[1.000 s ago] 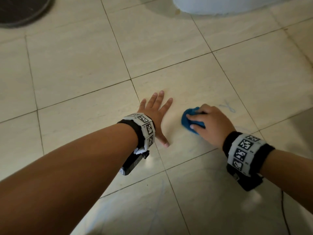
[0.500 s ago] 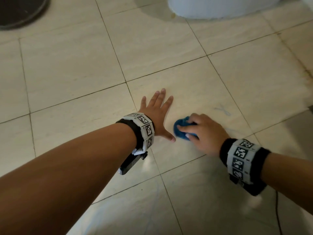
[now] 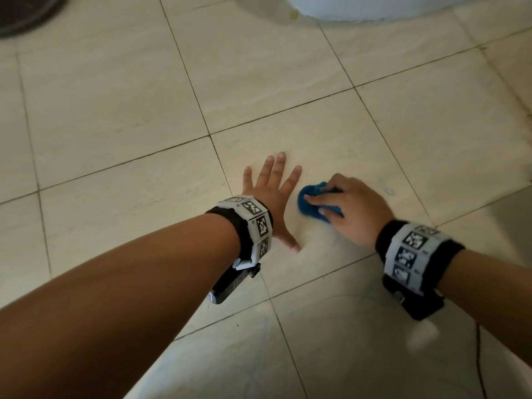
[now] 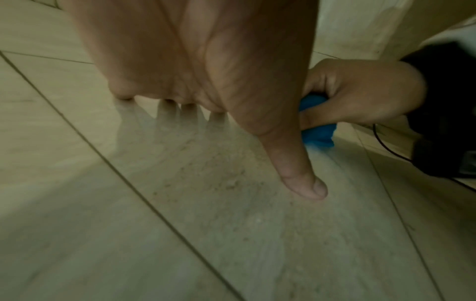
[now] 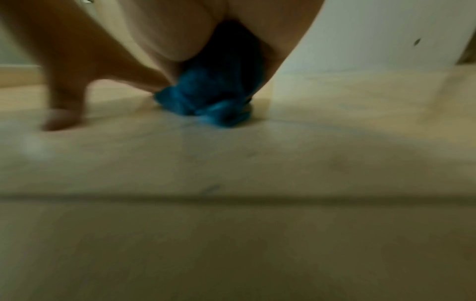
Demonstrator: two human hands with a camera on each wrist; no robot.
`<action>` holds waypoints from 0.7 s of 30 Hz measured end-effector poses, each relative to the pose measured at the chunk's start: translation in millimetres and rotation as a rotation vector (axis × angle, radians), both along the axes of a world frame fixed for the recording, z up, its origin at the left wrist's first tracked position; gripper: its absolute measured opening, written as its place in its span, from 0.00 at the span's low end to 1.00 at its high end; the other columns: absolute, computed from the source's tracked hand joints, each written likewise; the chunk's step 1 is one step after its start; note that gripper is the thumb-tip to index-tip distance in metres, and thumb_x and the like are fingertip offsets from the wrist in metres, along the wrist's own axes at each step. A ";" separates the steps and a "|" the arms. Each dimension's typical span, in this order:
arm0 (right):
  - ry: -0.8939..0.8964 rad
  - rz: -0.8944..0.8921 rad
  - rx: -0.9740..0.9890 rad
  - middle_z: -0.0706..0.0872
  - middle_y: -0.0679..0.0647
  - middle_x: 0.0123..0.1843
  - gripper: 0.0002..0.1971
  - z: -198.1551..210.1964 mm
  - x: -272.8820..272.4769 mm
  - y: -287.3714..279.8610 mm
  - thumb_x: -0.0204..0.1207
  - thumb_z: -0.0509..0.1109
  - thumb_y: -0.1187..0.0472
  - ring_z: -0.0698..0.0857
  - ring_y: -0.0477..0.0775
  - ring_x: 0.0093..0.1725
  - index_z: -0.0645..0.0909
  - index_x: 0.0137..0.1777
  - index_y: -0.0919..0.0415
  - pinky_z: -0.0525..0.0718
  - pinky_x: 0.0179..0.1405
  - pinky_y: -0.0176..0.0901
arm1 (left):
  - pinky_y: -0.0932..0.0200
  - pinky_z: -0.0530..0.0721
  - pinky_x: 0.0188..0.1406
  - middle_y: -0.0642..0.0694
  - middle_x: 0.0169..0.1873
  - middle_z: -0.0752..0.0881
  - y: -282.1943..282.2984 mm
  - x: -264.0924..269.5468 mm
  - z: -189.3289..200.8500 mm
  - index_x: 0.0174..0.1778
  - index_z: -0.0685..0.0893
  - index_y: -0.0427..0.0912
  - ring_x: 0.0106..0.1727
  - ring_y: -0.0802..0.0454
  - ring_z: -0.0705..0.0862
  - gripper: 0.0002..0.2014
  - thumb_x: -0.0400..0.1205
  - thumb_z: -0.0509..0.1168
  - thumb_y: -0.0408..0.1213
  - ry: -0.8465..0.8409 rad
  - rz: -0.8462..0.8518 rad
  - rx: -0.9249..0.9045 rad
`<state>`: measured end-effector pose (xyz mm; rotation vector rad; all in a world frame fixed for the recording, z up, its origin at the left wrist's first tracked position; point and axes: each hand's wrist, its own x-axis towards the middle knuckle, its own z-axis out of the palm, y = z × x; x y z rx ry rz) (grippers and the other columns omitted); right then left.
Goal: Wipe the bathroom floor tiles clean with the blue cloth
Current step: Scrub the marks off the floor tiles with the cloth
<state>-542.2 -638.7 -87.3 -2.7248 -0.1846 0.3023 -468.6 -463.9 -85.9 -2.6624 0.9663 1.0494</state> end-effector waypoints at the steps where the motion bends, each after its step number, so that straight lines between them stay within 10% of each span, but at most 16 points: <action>1: -0.018 -0.012 0.004 0.78 0.52 0.56 0.17 -1.3 8.2 -9.9 0.76 0.70 0.60 0.77 0.56 0.54 0.83 0.64 0.46 0.75 0.51 0.44 | 0.30 0.36 0.79 0.41 0.78 0.20 0.4 -0.3 0.2 0.80 0.24 0.51 0.80 0.41 0.24 0.75 0.57 0.76 0.71 0.003 0.002 -0.004; 5: -0.099 -0.467 0.027 0.77 0.55 0.55 0.17 -6.1 27.6 -42.8 0.78 0.66 0.63 0.78 0.61 0.55 0.82 0.65 0.51 0.75 0.49 0.43 | 0.30 0.35 0.79 0.42 0.78 0.20 1.4 0.2 -0.1 0.80 0.24 0.52 0.80 0.42 0.24 0.75 0.57 0.76 0.71 0.004 0.006 -0.013; 11: -0.041 -0.014 0.000 0.80 0.54 0.55 0.17 -1.0 3.5 -7.1 0.75 0.69 0.62 0.78 0.59 0.52 0.84 0.63 0.47 0.80 0.48 0.51 | 0.31 0.34 0.79 0.41 0.78 0.21 1.8 1.8 -0.7 0.80 0.24 0.52 0.80 0.42 0.24 0.75 0.57 0.76 0.71 -0.006 -0.001 -0.012; 16: -0.047 -0.664 0.018 0.76 0.59 0.58 0.15 -7.2 35.7 -60.6 0.80 0.64 0.61 0.79 0.64 0.55 0.82 0.64 0.50 0.72 0.47 0.42 | 0.30 0.35 0.79 0.42 0.78 0.20 2.1 0.2 1.5 0.79 0.23 0.52 0.80 0.42 0.24 0.74 0.58 0.76 0.70 0.005 0.002 -0.011; 21: -0.062 -0.205 0.009 0.78 0.52 0.54 0.17 -4.8 2.6 -6.8 0.76 0.68 0.64 0.77 0.56 0.53 0.83 0.64 0.49 0.78 0.49 0.46 | 0.31 0.36 0.79 0.42 0.78 0.21 1.0 0.6 1.8 0.79 0.23 0.52 0.80 0.42 0.25 0.74 0.58 0.76 0.71 -0.005 0.001 -0.002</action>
